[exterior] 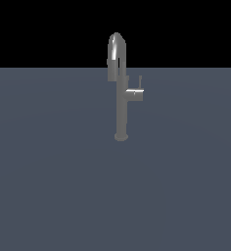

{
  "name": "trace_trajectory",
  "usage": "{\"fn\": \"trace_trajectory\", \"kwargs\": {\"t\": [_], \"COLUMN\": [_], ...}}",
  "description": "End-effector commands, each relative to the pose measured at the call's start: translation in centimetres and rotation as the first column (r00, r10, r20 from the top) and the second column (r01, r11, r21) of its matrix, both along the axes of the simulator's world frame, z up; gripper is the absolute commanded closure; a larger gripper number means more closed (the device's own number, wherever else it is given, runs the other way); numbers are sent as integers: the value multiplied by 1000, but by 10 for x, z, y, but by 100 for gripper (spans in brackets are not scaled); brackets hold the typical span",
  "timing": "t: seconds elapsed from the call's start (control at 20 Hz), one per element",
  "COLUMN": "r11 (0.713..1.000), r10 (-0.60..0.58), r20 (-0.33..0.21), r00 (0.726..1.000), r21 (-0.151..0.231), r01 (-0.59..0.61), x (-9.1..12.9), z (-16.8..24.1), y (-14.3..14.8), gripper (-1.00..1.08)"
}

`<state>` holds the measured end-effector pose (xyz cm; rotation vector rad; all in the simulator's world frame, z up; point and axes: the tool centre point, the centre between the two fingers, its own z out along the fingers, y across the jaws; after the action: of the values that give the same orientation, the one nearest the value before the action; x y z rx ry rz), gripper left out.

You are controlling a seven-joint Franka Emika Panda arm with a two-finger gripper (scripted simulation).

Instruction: Turn on the faucet by rotating a designated handle.

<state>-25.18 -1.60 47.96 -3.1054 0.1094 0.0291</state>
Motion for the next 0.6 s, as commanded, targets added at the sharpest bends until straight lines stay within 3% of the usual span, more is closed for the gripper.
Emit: {"fn": "trace_trajectory", "kwargs": {"t": [0.0, 0.55], "r11": [1000, 998], "r10": [0, -44], "r20": [0, -39], "r00": [1000, 998], "r21": [0, 44], "r01": [0, 46], "x": [0, 16], "z": [0, 0], "y": [0, 3], "gripper": [108, 108]}}
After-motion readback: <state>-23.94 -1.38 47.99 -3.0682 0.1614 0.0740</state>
